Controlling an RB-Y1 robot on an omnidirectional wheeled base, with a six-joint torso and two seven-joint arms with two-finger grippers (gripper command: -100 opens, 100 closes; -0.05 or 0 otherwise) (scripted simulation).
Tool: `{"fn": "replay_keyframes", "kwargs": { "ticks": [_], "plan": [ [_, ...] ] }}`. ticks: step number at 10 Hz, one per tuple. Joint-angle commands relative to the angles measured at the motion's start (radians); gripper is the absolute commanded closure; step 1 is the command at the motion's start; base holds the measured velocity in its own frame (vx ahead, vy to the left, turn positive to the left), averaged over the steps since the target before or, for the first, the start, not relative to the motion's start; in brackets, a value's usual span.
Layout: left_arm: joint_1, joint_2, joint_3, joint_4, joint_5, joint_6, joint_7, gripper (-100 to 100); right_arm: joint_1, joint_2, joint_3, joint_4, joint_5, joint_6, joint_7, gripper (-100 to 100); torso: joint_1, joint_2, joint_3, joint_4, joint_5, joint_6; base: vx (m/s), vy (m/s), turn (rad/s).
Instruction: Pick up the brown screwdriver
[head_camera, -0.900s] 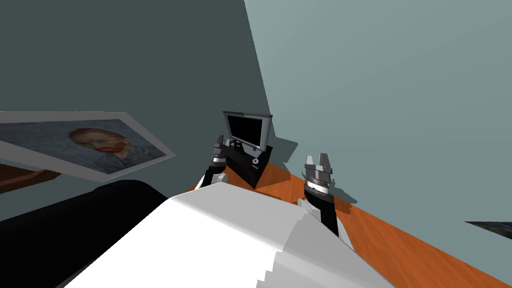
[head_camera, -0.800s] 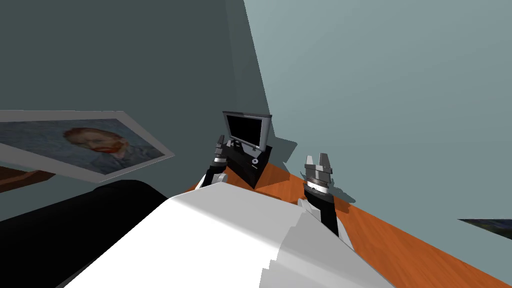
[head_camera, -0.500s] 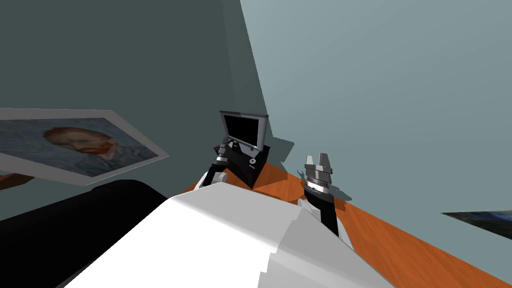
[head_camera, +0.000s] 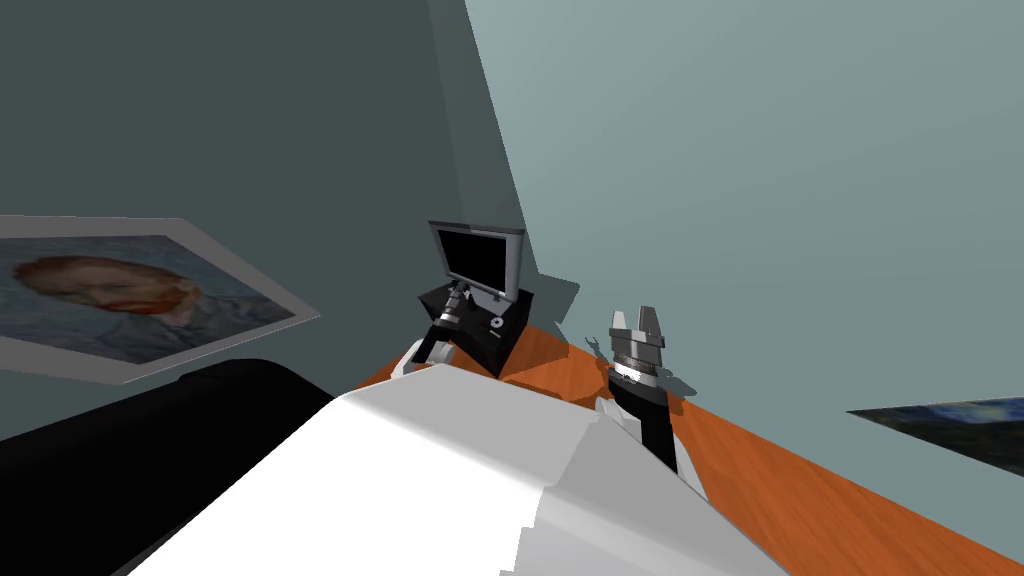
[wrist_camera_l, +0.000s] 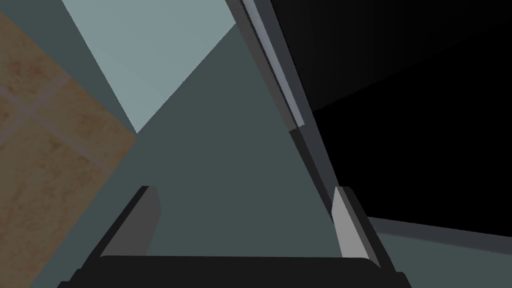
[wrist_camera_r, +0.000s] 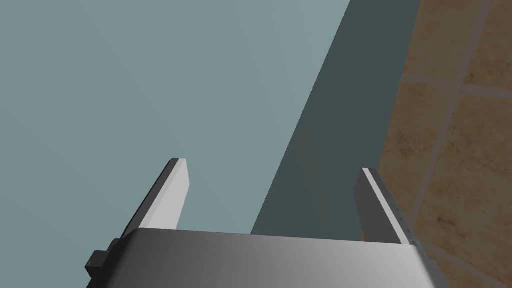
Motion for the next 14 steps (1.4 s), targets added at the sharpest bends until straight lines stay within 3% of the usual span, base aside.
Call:
{"fn": "replay_keyframes", "kwargs": {
  "ticks": [1,4,6,9,10,13,14],
  "plan": [
    [-0.029,0.027,0.007,0.05,-0.002,0.049,-0.003,-100,0.0,0.0,0.0,0.0,0.0,0.0,0.0,0,0.0,0.0,0.0,0.0,0.0,0.0,0.028,-0.111,-0.061],
    [-0.051,0.047,0.01,0.1,-0.006,0.089,-0.008,-100,0.0,0.0,0.0,0.0,0.0,0.0,0.0,0,0.002,0.001,0.001,0.0,0.001,0.0,0.022,-0.084,-0.038],
    [-0.098,0.085,0.016,0.176,-0.013,0.154,-0.022,-100,0.0,0.0,0.0,0.0,0.0,0.0,0.0,0,0.003,0.001,0.001,0.0,0.001,0.0,0.046,-0.099,-0.083],
    [-0.123,0.103,0.019,0.247,-0.016,0.218,-0.03,-100,0.0,0.0,0.0,0.0,0.0,0.0,0.0,0,0.001,0.0,0.0,0.0,0.0,0.0,0.04,-0.107,-0.043],
    [-0.149,0.121,0.022,0.277,-0.019,0.263,-0.038,-100,0.0,0.0,0.0,0.0,0.0,0.0,0.0,0,0.002,0.001,0.001,0.0,0.0,0.0,0.039,-0.095,-0.076],
    [-0.176,0.138,0.025,0.358,-0.021,0.307,-0.048,-100,0.0,0.0,0.0,0.0,0.0,0.0,0.0,0,0.004,0.001,0.001,0.0,0.001,0.0,0.031,-0.066,-0.041],
    [-0.204,0.154,0.028,0.392,-0.022,0.352,-0.059,-100,0.0,0.0,0.0,0.0,0.0,0.0,0.0,0,0.005,0.001,0.001,0.0,0.001,0.0,0.037,-0.083,-0.077]
  ]
}}
